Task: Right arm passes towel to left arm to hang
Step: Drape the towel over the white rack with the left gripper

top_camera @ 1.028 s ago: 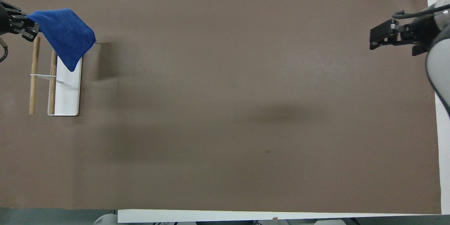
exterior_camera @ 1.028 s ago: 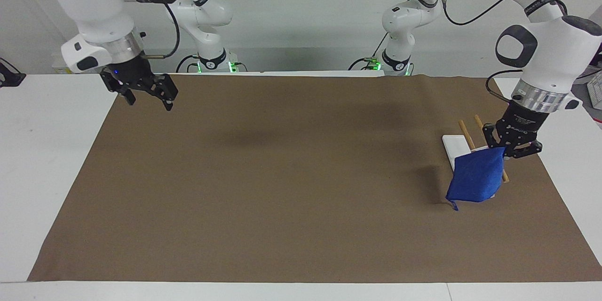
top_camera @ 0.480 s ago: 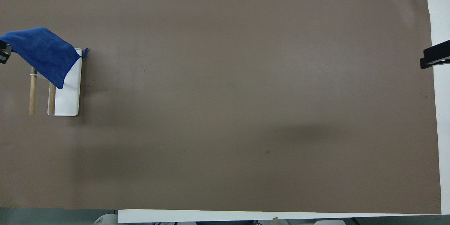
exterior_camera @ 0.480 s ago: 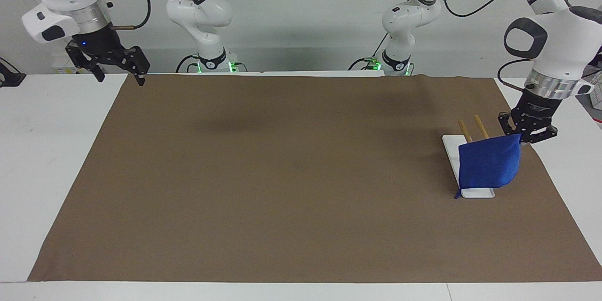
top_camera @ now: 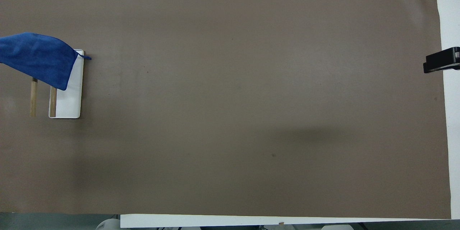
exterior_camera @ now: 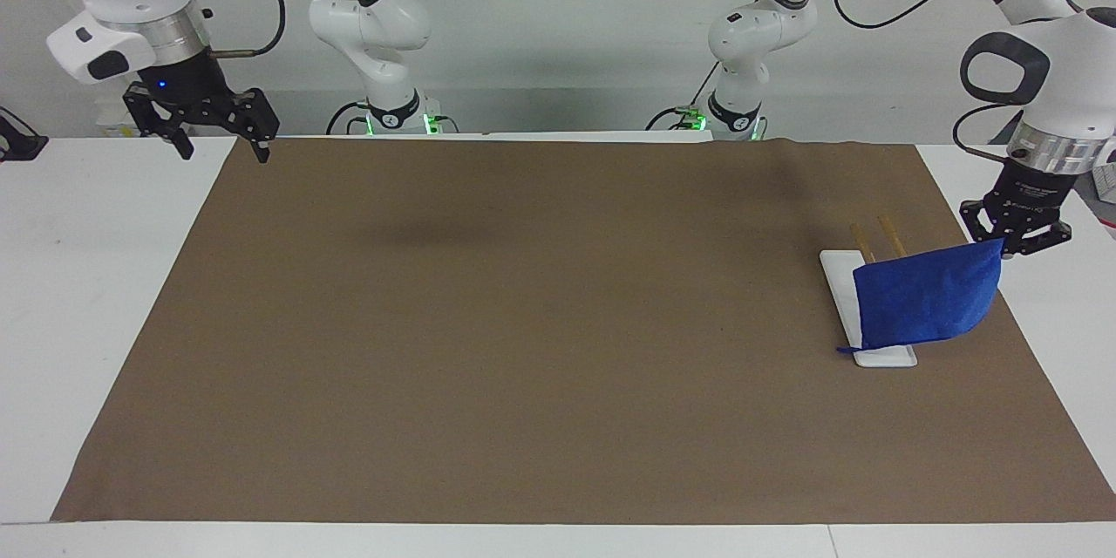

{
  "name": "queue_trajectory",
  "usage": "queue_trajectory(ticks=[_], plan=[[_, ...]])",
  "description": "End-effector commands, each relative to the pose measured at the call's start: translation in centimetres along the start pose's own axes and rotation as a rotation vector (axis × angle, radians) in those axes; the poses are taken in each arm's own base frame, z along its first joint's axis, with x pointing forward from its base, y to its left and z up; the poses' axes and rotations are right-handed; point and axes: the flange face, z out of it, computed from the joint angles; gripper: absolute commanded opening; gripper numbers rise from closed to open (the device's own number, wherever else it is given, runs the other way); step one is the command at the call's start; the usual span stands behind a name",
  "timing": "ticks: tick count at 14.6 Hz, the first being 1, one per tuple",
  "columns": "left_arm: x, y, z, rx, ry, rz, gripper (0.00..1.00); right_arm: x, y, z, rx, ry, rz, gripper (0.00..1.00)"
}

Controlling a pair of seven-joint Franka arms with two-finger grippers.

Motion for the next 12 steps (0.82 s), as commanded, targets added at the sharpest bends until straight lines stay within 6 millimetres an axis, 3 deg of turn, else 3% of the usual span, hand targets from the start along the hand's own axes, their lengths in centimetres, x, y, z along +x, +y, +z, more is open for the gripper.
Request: queue_trajectory(ticks=[1, 6, 12], plan=[[1.3, -1.0, -0.2, -0.028, 0.001, 0.026, 0.00, -0.8, 0.1, 1.2, -0.001, -0.043, -0.012, 1.00], [1.9, -1.6, 1.0, -0.014, 0.011, 0.055, 0.00, -1.5, 0.0, 1.1, 0.000, -0.087, -0.019, 1.00], [5.1, -1.4, 2.9, 0.012, 0.040, 0.096, 0.00, -1.7, -0.4, 1.2, 0.005, -0.105, -0.022, 1.00]])
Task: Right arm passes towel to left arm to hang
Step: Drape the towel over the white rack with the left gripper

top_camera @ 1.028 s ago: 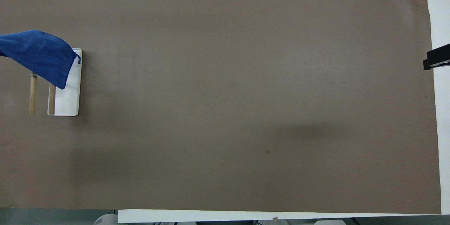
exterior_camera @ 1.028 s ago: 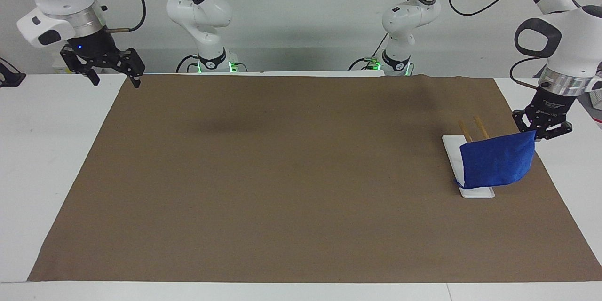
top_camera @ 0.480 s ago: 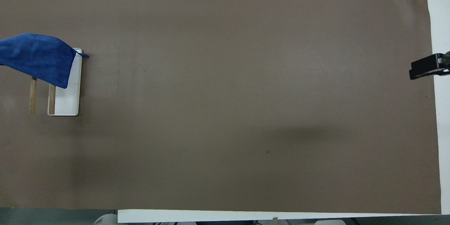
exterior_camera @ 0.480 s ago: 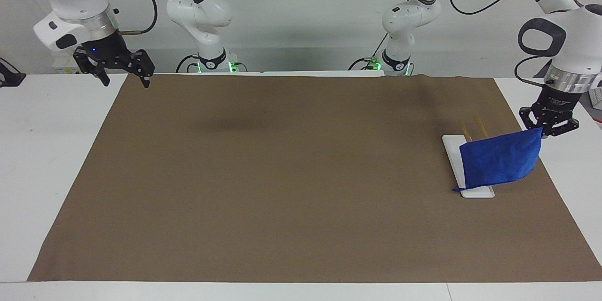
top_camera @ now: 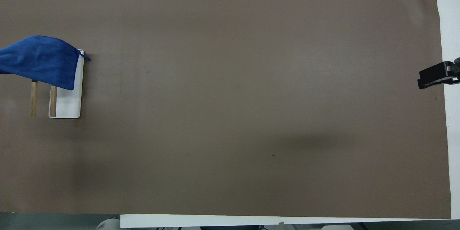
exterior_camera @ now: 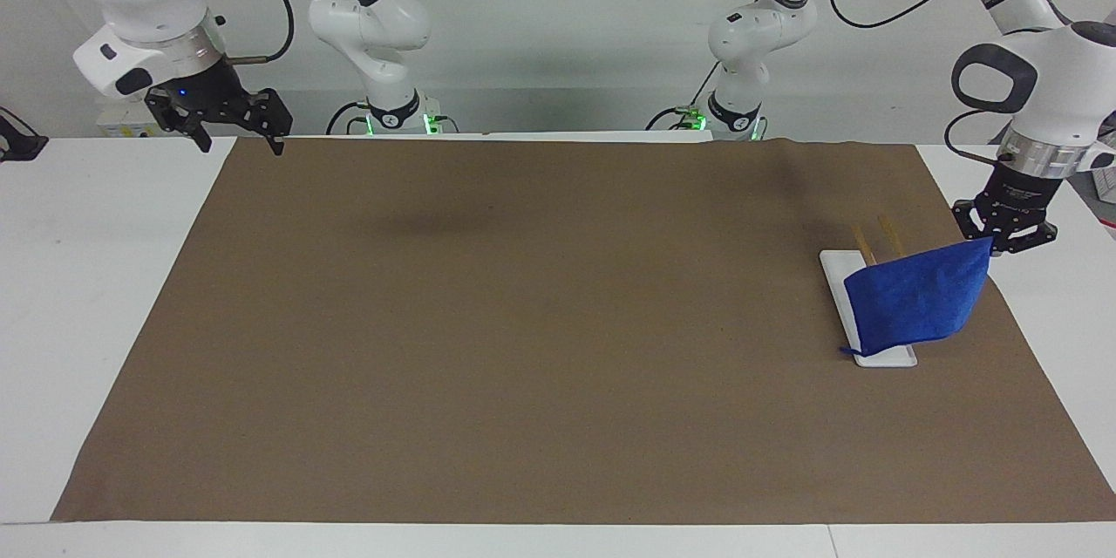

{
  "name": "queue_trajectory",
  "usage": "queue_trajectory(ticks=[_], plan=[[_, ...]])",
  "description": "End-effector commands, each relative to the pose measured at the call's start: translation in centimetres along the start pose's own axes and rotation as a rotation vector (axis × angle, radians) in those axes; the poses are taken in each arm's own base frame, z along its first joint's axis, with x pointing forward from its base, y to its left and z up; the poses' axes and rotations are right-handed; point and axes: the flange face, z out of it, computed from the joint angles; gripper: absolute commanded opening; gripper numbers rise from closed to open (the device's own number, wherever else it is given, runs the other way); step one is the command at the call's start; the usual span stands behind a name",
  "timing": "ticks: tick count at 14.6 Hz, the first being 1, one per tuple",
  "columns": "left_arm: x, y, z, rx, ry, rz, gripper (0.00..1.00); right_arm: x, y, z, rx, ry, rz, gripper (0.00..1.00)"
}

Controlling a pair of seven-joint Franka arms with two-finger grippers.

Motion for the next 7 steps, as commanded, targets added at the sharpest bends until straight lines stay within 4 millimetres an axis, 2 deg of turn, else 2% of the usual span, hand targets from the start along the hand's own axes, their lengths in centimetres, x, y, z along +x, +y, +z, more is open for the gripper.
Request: queue_trajectory(ticks=[1, 3, 7], plan=[[1.5, -0.7, 0.3, -0.007, 0.010, 0.030, 0.00, -0.6, -0.5, -0.1, -0.002, -0.004, -0.024, 1.00], [1.9, -1.3, 1.1, 0.010, 0.018, 0.046, 0.00, -0.6, -0.5, -0.2, -0.002, -0.003, -0.025, 1.00], [2.2, -1.3, 1.6, 0.015, 0.021, 0.068, 0.00, -0.7, 0.1, -0.1, 0.000, -0.005, -0.013, 1.00]])
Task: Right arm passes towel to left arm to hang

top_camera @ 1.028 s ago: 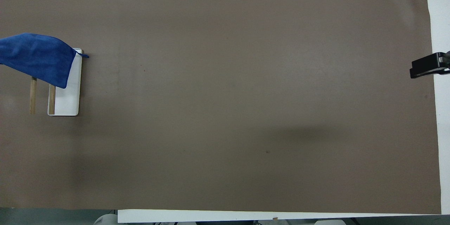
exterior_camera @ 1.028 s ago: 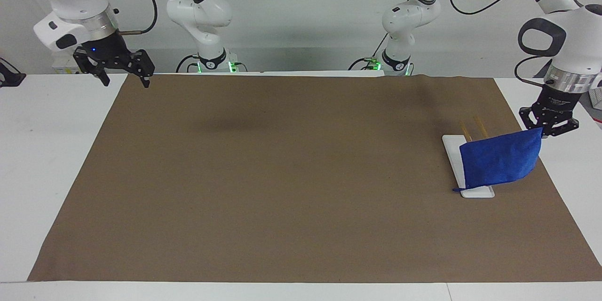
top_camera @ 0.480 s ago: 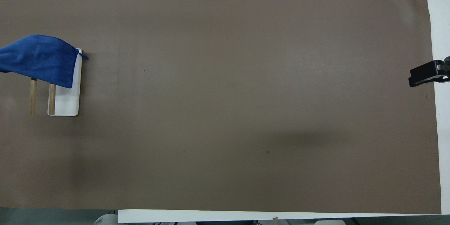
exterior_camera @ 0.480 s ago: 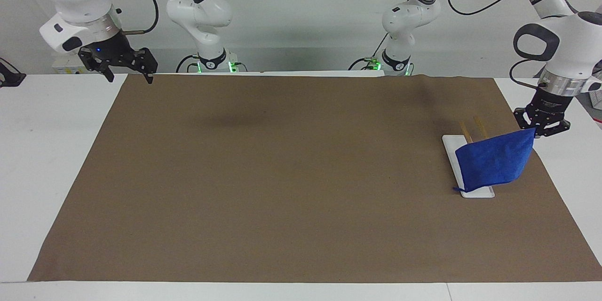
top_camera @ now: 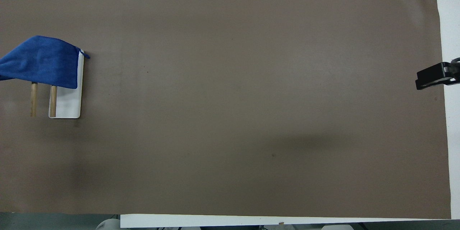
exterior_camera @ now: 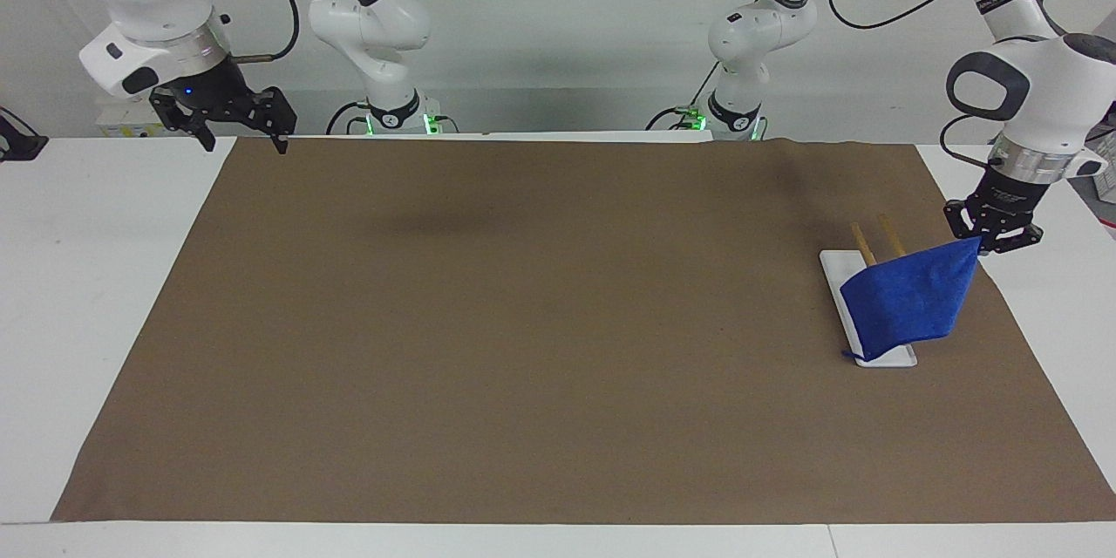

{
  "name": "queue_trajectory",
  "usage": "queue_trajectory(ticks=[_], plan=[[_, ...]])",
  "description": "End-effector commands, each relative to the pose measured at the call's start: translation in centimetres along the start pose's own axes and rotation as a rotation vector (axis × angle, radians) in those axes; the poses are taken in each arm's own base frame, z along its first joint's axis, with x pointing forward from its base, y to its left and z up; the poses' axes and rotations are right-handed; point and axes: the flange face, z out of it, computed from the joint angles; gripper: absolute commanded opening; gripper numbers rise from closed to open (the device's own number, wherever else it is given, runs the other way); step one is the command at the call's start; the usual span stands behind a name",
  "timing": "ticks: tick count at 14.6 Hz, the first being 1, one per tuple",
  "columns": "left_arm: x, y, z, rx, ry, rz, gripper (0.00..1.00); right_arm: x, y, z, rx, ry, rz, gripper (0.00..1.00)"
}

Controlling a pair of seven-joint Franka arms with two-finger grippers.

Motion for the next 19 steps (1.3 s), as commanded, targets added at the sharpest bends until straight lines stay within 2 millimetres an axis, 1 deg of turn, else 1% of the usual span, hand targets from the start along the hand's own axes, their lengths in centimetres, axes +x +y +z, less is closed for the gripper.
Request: queue_trajectory(ticks=[1, 3, 6, 7, 8, 9, 10, 13, 15, 16, 18, 19], plan=[[0.9, -0.5, 0.1, -0.015, 0.004, 0.029, 0.00, -0.7, 0.5, 0.0, 0.001, -0.005, -0.005, 1.00], [1.1, -0.4, 0.9, -0.009, 0.006, 0.025, 0.01, -0.6, 0.4, -0.1, 0.002, -0.004, -0.008, 1.00], [1.8, 0.2, 1.9, -0.021, 0.006, 0.040, 0.05, -0.6, 0.2, -0.1, 0.000, -0.004, -0.011, 1.00], [2.2, 0.4, 1.9, -0.024, 0.008, 0.051, 0.16, -0.6, 0.2, -0.1, 0.000, -0.004, -0.011, 1.00], [2.6, 0.6, 1.9, -0.025, 0.010, 0.054, 0.48, -0.6, 0.2, -0.1, 0.000, -0.004, -0.011, 1.00], [2.5, 0.7, 1.9, -0.026, 0.009, 0.057, 0.84, -0.6, 0.3, -0.1, 0.000, -0.004, -0.010, 1.00], [2.6, 0.8, 2.0, -0.024, 0.010, 0.056, 1.00, -0.6, 0.3, 0.0, 0.000, -0.006, -0.010, 1.00], [2.6, 0.9, 1.9, -0.022, 0.010, 0.057, 1.00, -0.6, 0.2, -0.1, 0.000, -0.004, -0.011, 1.00], [1.8, 1.3, 1.4, -0.022, 0.007, 0.082, 1.00, -0.6, 0.3, -0.1, 0.000, -0.004, -0.010, 1.00], [1.4, 1.4, 1.4, 0.000, 0.011, 0.139, 1.00, -0.6, 0.2, -0.1, 0.000, -0.004, -0.011, 1.00], [0.9, 2.0, 0.6, 0.030, 0.014, 0.264, 1.00, -0.6, 0.2, -0.1, 0.002, -0.004, -0.011, 1.00], [-0.2, 1.9, 0.0, 0.037, 0.010, 0.336, 1.00, -0.6, 0.2, -0.1, 0.000, -0.004, -0.011, 1.00]])
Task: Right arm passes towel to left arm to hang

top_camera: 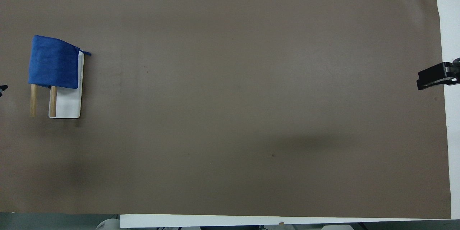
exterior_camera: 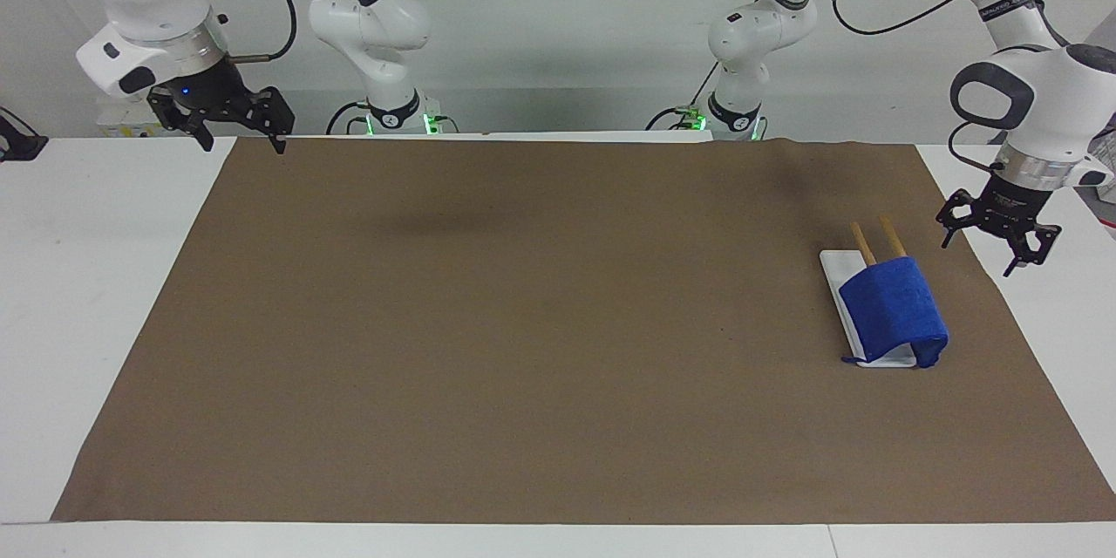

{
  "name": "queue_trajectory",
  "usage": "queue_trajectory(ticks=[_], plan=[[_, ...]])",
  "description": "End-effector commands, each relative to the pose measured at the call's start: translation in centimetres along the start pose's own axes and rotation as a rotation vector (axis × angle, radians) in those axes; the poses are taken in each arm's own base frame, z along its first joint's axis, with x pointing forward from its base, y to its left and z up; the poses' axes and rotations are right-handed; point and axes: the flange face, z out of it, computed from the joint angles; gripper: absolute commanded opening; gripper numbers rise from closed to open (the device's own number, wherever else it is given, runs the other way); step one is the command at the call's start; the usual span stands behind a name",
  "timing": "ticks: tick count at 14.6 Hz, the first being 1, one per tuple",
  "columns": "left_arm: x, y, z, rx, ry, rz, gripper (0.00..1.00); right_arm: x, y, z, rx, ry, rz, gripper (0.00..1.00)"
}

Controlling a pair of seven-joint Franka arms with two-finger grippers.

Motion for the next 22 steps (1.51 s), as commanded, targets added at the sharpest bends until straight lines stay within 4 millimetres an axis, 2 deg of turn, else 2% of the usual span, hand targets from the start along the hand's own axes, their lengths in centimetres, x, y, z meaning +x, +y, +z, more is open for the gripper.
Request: queue_trajectory(ticks=[1, 3, 6, 8, 10, 11, 14, 18, 22], plan=[[-2.8, 1.1, -1.6, 0.034, -0.008, 0.188, 1.00, -0.6, 0.2, -0.1, 0.000, -0.004, -0.012, 1.00], [-5.7, 1.0, -2.9, 0.055, -0.021, 0.321, 1.00, -0.6, 0.3, -0.1, 0.000, -0.003, -0.008, 1.00], [-11.2, -0.4, -5.0, 0.086, -0.045, 0.564, 1.00, -0.5, 0.4, 0.0, 0.002, -0.001, -0.005, 1.00], [-15.8, -2.8, -5.9, 0.129, -0.068, 0.805, 1.00, -0.5, 0.1, -0.1, 0.001, 0.001, -0.009, 1.00], [-19.2, -4.9, -6.7, 0.162, -0.096, 1.048, 1.00, -0.5, 0.5, -0.1, 0.003, 0.006, -0.002, 1.00], [-20.2, -5.4, -7.2, 0.172, -0.106, 1.124, 1.00, -0.5, 0.5, -0.1, 0.005, 0.007, -0.002, 1.00], [-21.4, -6.0, -9.4, 0.230, -0.148, 1.396, 1.00, -0.3, 0.1, -0.2, 0.053, 0.020, -0.004, 1.00], [-20.4, -5.3, -13.4, 0.270, -0.230, 1.801, 1.00, -0.4, 0.2, -0.1, 0.053, 0.016, -0.002, 1.00], [-20.2, -5.6, -15.1, 0.339, -0.242, 2.058, 1.00, -0.4, 0.0, 0.0, 0.053, 0.010, -0.008, 1.00]])
